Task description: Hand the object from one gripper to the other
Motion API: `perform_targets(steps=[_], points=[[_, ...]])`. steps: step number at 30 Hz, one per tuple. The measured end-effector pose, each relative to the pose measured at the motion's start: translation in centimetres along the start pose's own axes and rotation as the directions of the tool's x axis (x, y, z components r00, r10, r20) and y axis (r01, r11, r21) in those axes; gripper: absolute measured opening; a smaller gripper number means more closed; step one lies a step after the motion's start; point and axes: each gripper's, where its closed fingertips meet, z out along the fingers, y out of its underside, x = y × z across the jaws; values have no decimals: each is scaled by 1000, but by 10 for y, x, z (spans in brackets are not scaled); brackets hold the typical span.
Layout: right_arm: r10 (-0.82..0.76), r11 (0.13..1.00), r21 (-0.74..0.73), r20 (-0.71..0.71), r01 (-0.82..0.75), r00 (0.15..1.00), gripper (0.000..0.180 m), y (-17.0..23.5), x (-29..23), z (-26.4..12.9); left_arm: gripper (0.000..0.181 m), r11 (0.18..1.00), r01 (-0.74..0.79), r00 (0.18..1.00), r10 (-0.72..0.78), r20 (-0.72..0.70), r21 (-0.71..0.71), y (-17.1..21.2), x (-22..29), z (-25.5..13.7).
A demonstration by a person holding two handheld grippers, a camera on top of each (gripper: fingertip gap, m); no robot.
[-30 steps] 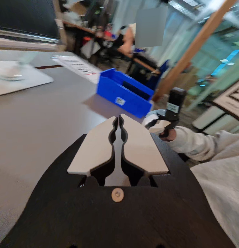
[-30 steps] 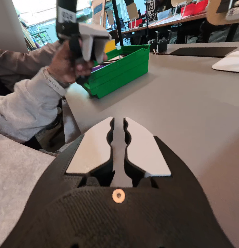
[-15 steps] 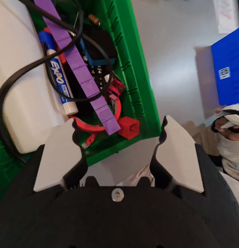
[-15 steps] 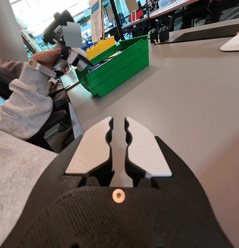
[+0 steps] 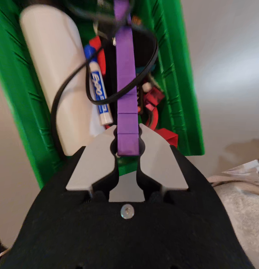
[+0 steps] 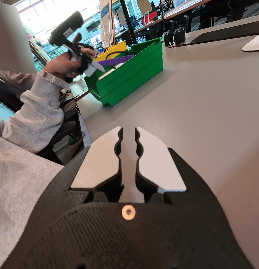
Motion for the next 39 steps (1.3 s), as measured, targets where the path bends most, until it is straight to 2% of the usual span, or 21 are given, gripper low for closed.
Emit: perform_targets(steps=[1, 4, 12, 20, 23, 29, 33, 39], points=[[7, 1000, 1, 4, -7, 1000, 16, 0, 0, 0, 25, 997, 9, 999, -7, -39, 73, -9, 2, -12], [27, 1000, 6, 12, -27, 1000, 17, 0, 0, 0, 25, 968, 29, 998, -13, -64, 247, -28, -3, -46], [45, 999, 18, 13, -45, 999, 17, -2, 1, -1, 24, 856, -17, 996, 61, -69, 517, -55, 4, -102], [43, 999, 14, 14, -43, 999, 17, -1, 1, -1, 24, 710, -136, 987, 156, 34, 691, -73, 22, -140], [44, 999, 14, 15, -44, 999, 17, -1, 1, -1, 24, 664, -137, 984, 174, 26, 735, -76, 27, -150], [45, 999, 15, 16, -45, 999, 17, -1, 1, -1, 24, 510, -86, 957, 282, -72, 856, -80, 56, -191], [9, 999, 30, 43, -10, 999, 22, -4, -6, 1, 24, 512, -23, 883, 413, -223, 859, -74, 94, -203], [-131, 991, 50, 152, 124, 980, 36, -4, -39, 12, 24, 573, -1, 685, 597, -417, 820, -61, 173, -200]])
